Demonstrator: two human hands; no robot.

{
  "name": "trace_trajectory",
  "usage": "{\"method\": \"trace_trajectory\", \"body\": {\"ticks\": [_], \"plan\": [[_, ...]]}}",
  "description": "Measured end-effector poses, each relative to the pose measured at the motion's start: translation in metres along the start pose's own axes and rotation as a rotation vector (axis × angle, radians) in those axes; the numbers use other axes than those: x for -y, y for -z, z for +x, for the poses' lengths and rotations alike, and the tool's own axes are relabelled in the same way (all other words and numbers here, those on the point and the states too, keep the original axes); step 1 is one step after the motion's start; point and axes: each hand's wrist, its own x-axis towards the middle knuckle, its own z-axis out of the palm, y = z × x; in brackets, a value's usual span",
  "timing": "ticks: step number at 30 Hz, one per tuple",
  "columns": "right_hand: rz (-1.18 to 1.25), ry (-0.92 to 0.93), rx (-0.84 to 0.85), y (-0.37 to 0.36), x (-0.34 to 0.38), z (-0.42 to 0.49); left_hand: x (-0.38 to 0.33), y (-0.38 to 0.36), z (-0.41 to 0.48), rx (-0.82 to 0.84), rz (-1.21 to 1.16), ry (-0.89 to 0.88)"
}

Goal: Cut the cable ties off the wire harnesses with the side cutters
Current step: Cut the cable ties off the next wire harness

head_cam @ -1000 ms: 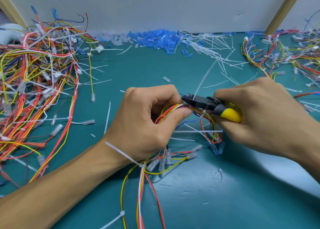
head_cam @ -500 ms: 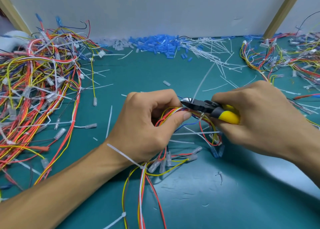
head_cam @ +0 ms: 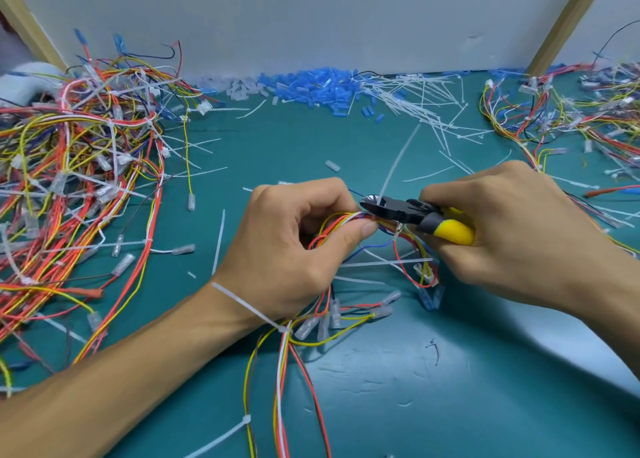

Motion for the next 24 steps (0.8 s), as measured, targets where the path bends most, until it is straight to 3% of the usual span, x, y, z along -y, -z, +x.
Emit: {"method": "trace_trajectory", "body": {"ticks": [8,24], "plan": [[0.018,0.007,-0.05,-0.0019,-0.001,0.0008,-0.0006,0.0027,0.0022,-0.011,0.004,-0.007],[0.035,0.005,0.04,0.0005,0.0023,0.0026,-0.0071,0.0041,0.0022,-0.013,0.034,0.017]]}}
